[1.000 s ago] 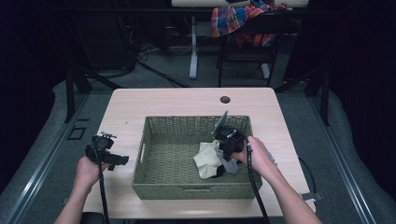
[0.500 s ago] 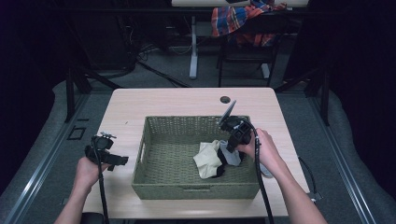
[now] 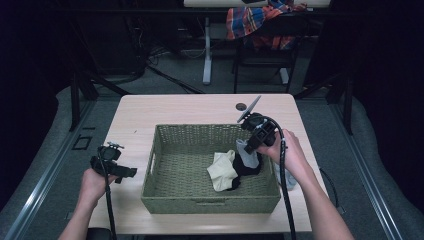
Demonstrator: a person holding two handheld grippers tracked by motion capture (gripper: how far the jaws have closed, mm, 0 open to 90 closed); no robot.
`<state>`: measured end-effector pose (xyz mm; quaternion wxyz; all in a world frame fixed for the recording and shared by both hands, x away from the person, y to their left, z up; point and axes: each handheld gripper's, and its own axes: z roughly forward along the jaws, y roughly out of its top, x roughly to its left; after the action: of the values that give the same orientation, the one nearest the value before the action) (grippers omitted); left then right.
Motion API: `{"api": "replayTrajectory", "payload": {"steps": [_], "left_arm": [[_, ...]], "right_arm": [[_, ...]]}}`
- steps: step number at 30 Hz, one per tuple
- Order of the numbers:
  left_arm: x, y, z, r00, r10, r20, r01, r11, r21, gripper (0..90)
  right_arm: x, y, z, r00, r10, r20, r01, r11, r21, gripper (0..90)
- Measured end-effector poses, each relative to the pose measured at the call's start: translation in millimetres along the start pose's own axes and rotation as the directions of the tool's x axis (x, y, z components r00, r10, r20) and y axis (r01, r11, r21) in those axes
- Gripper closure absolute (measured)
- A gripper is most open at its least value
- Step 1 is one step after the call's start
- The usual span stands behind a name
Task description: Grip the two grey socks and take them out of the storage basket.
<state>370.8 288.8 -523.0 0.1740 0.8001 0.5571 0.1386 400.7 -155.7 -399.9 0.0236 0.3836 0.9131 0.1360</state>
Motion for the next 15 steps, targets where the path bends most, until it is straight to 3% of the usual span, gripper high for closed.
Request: {"api": "replayTrajectory", "payload": {"steps": [15], "left_arm": [[0.1,-0.2,0.3,1.0000,0.001,0.002,-0.001,1.0000,0.004,0.2]], "right_arm": [[3.1,-1.9,-28.7,0.9999,0.008,0.012,-0.007,0.996,-0.086,84.9]]}}
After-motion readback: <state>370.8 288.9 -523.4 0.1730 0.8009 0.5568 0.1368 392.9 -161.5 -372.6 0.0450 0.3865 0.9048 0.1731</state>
